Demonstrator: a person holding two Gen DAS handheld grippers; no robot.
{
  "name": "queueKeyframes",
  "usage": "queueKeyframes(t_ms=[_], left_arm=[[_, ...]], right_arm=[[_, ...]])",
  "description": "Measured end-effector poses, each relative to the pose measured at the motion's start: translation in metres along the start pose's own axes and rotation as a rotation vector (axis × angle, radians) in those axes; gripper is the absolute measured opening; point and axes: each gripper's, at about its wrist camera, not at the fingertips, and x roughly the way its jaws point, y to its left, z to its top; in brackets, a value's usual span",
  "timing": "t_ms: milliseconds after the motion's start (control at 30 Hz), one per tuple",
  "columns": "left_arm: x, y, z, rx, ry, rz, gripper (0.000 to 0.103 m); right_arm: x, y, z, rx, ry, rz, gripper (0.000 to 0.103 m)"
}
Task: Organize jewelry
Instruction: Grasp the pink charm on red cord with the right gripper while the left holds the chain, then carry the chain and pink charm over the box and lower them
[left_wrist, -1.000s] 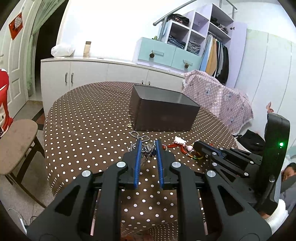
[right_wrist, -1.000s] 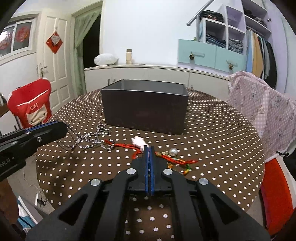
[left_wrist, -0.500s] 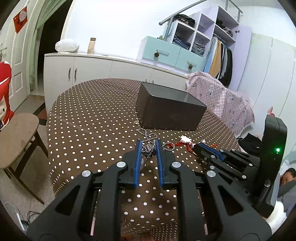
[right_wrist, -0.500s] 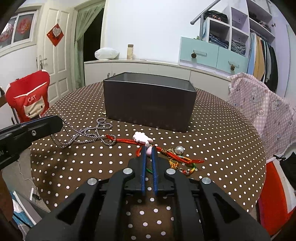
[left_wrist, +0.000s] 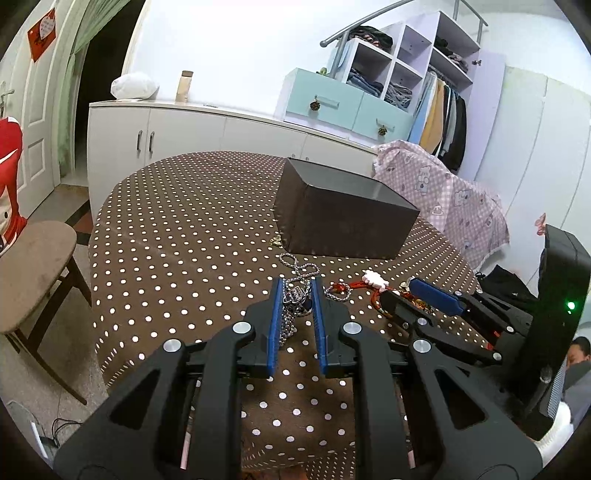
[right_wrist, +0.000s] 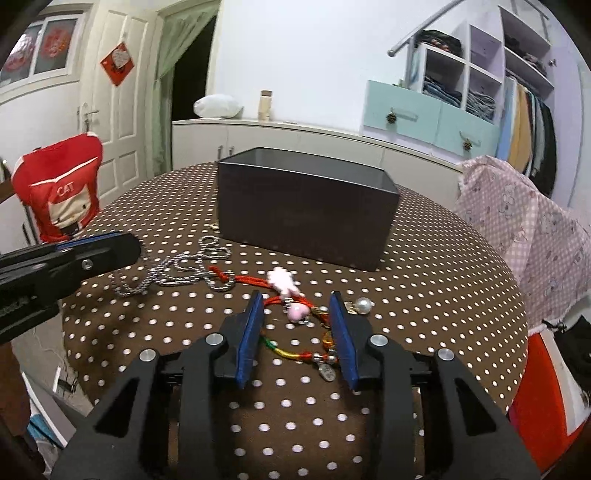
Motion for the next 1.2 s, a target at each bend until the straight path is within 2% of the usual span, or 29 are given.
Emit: queueKeyframes(t_ms=[33, 67, 367, 533, 867, 1200], left_arm=[[0.000, 0.000, 0.000, 0.000, 0.001, 0.000, 0.016], [0.000, 0.000, 0.000, -0.001, 0.002, 0.000, 0.016], [0.003, 0.005, 0.000, -0.026, 0.020, 0.000, 0.016], [0.004, 0.005, 0.000, -0.026, 0.020, 0.004, 0.016], [0.003, 0.001, 0.005, -0.008, 0.006, 0.006, 0.016], [-0.003, -0.014, 0.034, 0.048, -0.064, 0.015, 0.016]], right_arm=[[0.001, 0.001, 0.000, -0.002, 0.005, 0.005, 0.024], [0.001, 0.001, 0.000, 0.003, 0.006, 0.007, 0.021], [0.008, -0.001, 0.000, 0.009, 0.021, 0.008, 0.020], [0.009, -0.003, 0.001, 0.019, 0.026, 0.039, 0.012], [-0.001, -0.011, 0.004, 0.041, 0.003, 0.044, 0.011], [-0.011, -0.032, 0.021, 0.065, -0.058, 0.027, 0.011]])
